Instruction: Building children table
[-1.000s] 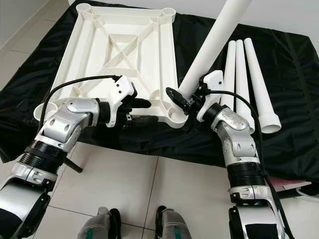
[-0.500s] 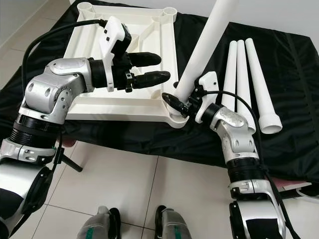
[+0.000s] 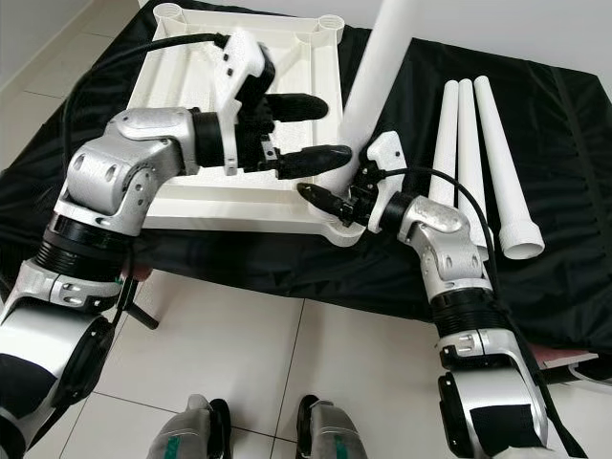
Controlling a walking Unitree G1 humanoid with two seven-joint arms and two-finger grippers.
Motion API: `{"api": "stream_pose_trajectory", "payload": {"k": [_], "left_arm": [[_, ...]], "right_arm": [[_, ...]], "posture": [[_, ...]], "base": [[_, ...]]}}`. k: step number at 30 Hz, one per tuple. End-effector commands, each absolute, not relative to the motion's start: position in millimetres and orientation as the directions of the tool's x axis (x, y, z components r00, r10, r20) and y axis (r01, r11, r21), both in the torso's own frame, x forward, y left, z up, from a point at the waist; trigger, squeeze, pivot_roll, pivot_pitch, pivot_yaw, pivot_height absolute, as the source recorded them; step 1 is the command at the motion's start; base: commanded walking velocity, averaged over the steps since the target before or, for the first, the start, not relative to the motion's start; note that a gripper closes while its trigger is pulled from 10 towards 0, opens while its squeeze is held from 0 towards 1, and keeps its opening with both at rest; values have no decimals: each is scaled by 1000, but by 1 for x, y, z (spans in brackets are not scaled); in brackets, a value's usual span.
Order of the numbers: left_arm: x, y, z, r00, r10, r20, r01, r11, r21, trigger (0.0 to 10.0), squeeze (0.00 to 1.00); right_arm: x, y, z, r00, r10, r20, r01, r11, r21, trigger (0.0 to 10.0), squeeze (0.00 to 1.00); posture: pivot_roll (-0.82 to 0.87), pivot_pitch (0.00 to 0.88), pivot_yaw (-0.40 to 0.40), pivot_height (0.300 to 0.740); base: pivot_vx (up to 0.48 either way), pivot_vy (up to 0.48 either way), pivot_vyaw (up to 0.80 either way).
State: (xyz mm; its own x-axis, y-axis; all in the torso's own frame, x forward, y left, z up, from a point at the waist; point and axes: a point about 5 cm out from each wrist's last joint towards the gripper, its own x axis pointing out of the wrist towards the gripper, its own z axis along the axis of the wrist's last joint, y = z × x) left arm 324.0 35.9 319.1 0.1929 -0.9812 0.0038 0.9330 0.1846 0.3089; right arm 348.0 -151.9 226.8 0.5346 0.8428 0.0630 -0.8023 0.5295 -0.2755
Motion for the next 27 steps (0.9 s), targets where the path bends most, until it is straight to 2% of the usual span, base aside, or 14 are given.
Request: {"api": "stream_pose_trajectory", "payload": {"k": [1, 10, 27], "left_arm": [[324, 33, 320, 189, -982, -10, 936, 177, 303, 10000, 0], [325, 29, 324, 176, -984, 7, 946, 171, 275, 10000, 0], [333, 29, 326, 205, -979, 7, 960, 202, 191, 10000, 0]], "right_arm": [[348, -153, 230, 514, 856, 59, -809, 507, -299, 10000, 0], [350, -152, 231, 488, 873, 32, -818, 469, -334, 10000, 0], [354, -148, 228, 459, 888, 0, -826, 427, -367, 10000, 0]], "posture": [[-9, 146, -53, 740], [-10, 132, -53, 740], [-15, 66, -55, 740]], "base": [[0, 0, 0], [0, 0, 0], [0, 0, 0]]}}
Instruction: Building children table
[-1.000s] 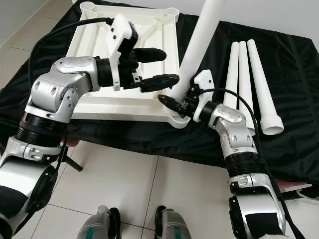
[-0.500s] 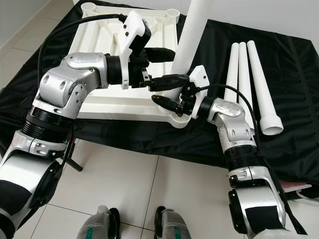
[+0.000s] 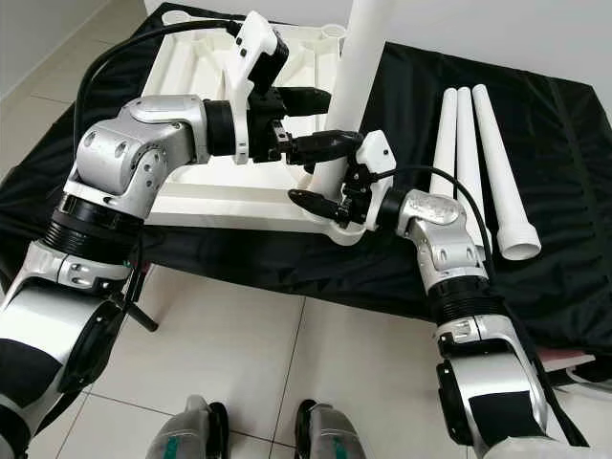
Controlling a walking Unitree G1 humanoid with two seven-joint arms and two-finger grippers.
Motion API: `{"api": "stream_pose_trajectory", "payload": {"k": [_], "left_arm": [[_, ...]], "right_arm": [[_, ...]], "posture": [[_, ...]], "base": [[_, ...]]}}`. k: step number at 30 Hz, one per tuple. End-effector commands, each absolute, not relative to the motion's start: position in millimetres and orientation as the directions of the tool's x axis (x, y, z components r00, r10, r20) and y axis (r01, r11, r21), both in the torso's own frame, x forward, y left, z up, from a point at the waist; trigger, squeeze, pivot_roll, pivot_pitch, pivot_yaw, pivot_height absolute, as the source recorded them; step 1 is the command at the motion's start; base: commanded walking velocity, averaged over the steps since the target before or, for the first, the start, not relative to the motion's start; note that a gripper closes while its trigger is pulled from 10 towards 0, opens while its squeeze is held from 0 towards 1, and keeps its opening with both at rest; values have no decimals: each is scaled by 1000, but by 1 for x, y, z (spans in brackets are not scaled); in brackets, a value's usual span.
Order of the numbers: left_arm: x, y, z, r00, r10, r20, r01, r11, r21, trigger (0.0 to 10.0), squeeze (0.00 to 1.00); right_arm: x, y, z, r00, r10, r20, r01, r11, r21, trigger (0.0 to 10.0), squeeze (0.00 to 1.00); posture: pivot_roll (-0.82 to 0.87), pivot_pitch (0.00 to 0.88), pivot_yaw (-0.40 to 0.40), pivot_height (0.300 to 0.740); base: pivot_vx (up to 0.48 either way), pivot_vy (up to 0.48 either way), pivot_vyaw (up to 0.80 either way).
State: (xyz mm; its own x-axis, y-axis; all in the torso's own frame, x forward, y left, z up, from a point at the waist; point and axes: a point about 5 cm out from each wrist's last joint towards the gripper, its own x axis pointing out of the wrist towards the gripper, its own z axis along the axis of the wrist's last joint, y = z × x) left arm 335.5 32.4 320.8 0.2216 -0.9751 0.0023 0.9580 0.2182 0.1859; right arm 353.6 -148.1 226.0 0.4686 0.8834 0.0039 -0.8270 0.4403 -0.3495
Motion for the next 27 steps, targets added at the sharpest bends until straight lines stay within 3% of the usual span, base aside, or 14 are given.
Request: {"api": "stream_pose_trajectory", "payload": {"k": [1, 27], "left_arm": [[334, 29, 326, 206, -979, 6, 961, 203, 188, 10000, 0], [342, 36, 314, 251, -968, -20, 964, 248, 96, 10000, 0]], "right_arm": [[354, -148, 228, 461, 887, 0, -825, 429, -367, 10000, 0], [355, -150, 220, 466, 885, -4, -820, 430, -379, 10000, 0]], "posture": [[-14, 61, -53, 740], [-26, 46, -25, 740]], "base": [[0, 0, 0], [0, 0, 0]]}}
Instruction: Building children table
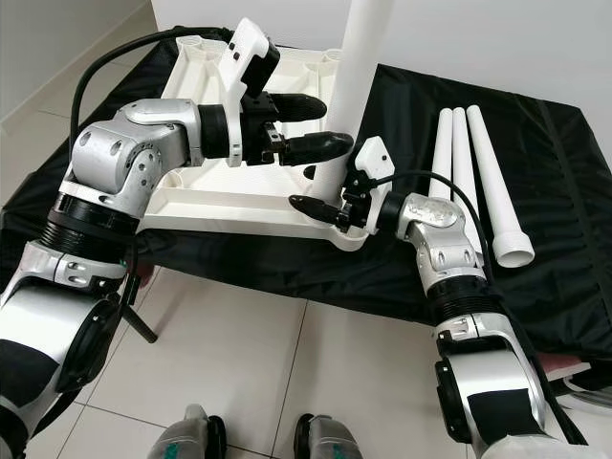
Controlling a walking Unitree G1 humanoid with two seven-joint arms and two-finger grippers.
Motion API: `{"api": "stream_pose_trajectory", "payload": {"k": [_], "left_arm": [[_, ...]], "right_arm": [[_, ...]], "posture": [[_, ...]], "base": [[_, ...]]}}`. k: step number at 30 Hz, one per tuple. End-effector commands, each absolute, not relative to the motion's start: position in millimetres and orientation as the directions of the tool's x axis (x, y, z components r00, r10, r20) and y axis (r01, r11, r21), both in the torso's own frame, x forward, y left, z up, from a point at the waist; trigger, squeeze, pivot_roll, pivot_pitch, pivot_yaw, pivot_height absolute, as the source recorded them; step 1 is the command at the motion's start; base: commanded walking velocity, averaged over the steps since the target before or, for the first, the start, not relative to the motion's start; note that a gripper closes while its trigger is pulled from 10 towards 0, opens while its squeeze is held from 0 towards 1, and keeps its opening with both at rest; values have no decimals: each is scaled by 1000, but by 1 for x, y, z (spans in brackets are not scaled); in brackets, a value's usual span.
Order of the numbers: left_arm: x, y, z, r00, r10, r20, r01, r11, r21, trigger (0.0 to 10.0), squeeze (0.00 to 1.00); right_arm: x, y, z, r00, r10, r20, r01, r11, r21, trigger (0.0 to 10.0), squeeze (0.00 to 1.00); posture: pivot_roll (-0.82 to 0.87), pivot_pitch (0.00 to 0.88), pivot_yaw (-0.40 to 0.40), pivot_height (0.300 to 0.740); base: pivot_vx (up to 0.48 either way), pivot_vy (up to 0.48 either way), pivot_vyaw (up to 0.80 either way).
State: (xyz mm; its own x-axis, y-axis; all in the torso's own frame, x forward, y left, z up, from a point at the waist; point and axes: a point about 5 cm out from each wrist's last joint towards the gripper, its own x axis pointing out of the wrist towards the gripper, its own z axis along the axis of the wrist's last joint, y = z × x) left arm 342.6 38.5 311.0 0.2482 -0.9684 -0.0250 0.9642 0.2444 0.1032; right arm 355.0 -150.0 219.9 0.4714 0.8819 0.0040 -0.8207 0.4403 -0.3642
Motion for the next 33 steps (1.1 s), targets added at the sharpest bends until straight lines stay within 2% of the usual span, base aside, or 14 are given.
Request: {"api": "stream_pose_trajectory", "payload": {"k": [1, 25, 26, 27, 28, 33], "left_arm": [[343, 36, 314, 250, -968, -21, 965, 247, 89, 10000, 0], [337, 25, 326, 173, -985, 0, 984, 173, 54, 10000, 0], [336, 25, 326, 167, -986, 3, 985, 167, 51, 9137, 0], [336, 25, 326, 167, -986, 3, 985, 167, 51, 9137, 0], [335, 25, 327, 159, -987, 19, 986, 160, 44, 0, 0], [335, 25, 328, 156, -987, 29, 987, 157, 39, 0, 0]], "right_arm": [[354, -150, 219, 464, 886, -5, -819, 427, -383, 10000, 0], [353, -144, 212, 434, 901, -26, -833, 390, -392, 10000, 0], [353, -145, 212, 436, 900, -27, -832, 391, -395, 10000, 0], [353, -145, 212, 436, 900, -27, -832, 391, -395, 10000, 0], [353, -146, 213, 439, 898, -26, -830, 395, -395, 10000, 0], [354, -146, 214, 440, 898, -20, -829, 398, -393, 10000, 0]], "posture": [[-32, 52, -27, 740], [-27, 42, -23, 740], [-29, 43, -25, 740], [-29, 43, -25, 740], [-30, 40, -23, 740], [-37, 41, -18, 740]], "base": [[0, 0, 0], [0, 0, 0], [0, 0, 0], [0, 0, 0], [0, 0, 0], [0, 0, 0]]}}
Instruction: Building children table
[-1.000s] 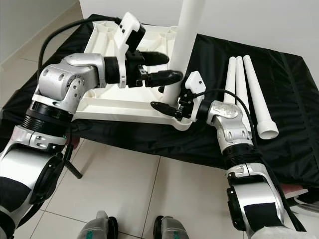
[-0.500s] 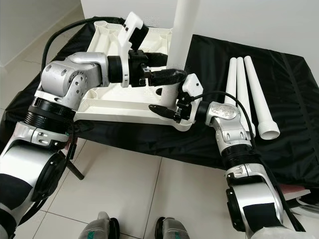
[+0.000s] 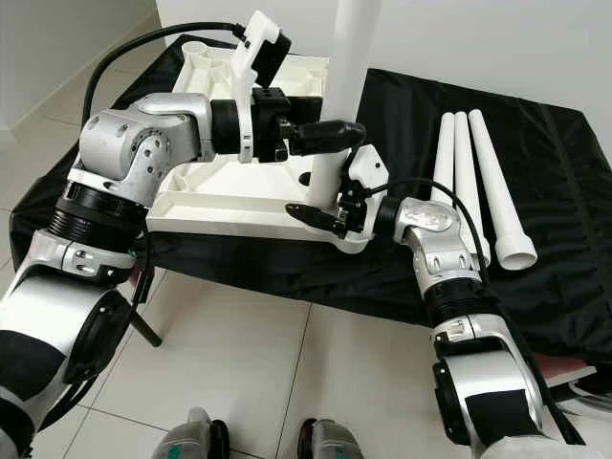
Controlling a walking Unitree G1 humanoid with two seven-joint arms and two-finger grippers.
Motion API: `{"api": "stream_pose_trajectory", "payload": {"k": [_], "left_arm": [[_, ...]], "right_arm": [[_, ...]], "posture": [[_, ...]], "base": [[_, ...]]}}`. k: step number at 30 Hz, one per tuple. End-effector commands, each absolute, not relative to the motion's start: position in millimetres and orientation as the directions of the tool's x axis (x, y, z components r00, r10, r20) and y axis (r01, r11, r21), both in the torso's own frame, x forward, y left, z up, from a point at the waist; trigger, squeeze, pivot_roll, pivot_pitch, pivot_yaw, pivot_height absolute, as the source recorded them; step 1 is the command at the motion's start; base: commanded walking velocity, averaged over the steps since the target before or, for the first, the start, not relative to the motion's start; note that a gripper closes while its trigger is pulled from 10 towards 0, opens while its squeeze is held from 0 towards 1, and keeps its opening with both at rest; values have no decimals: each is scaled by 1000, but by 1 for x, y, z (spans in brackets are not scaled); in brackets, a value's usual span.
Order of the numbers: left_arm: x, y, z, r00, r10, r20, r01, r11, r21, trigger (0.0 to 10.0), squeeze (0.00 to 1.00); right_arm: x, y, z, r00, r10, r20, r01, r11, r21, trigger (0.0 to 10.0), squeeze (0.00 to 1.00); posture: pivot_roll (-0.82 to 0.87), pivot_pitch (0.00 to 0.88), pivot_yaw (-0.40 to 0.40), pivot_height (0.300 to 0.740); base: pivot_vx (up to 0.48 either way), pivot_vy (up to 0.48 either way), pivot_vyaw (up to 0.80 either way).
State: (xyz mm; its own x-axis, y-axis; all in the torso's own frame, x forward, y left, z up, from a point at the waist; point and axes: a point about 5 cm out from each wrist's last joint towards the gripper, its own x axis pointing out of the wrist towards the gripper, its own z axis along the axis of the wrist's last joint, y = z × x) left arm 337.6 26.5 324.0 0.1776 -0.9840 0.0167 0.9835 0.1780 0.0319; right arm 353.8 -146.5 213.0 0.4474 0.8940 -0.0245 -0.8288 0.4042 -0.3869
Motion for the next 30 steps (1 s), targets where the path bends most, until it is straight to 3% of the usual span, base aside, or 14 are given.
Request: {"api": "stream_pose_trajectory", "payload": {"k": [1, 13, 14, 16, 17, 25, 26, 30], "left_arm": [[335, 25, 328, 155, -987, 30, 987, 156, 38, 0, 0], [337, 28, 323, 145, -989, 12, 988, 146, 43, 0, 0], [337, 27, 322, 146, -989, -8, 988, 145, 49, 10000, 0], [337, 27, 320, 148, -989, -15, 988, 147, 55, 10000, 0], [337, 27, 320, 150, -989, -16, 987, 149, 56, 10000, 0], [338, 29, 319, 156, -988, -10, 986, 156, 51, 10000, 0], [339, 29, 318, 159, -987, -12, 986, 158, 53, 10000, 0], [341, 29, 314, 163, -986, -18, 985, 162, 55, 10000, 0]], "right_arm": [[354, -146, 214, 440, 898, -17, -829, 399, -392, 10000, 0], [357, -150, 213, 467, 884, -3, -825, 435, -360, 10000, 0], [357, -150, 214, 468, 884, -2, -826, 437, -357, 10000, 0], [357, -151, 214, 466, 885, 0, -831, 438, -343, 10000, 0], [357, -152, 215, 460, 888, 3, -837, 434, -332, 10000, 1000], [358, -154, 222, 456, 889, 25, -834, 437, -337, 10000, 1000], [359, -154, 224, 454, 890, 30, -836, 438, -332, 10000, 0], [360, -153, 228, 448, 893, 38, -842, 436, -317, 10000, 0]], "posture": [[-37, 41, -18, 740], [-41, 29, -2, 740], [-22, 52, -15, 740], [-38, 46, -18, 740], [-33, 43, -15, 740], [-46, 29, -15, 740], [-49, 27, -16, 740], [-47, 0, -4, 740]], "base": [[0, 0, 0], [0, 0, 0], [0, 0, 0], [0, 0, 0], [0, 0, 0], [0, 0, 0], [0, 0, 0], [0, 0, 0]]}}
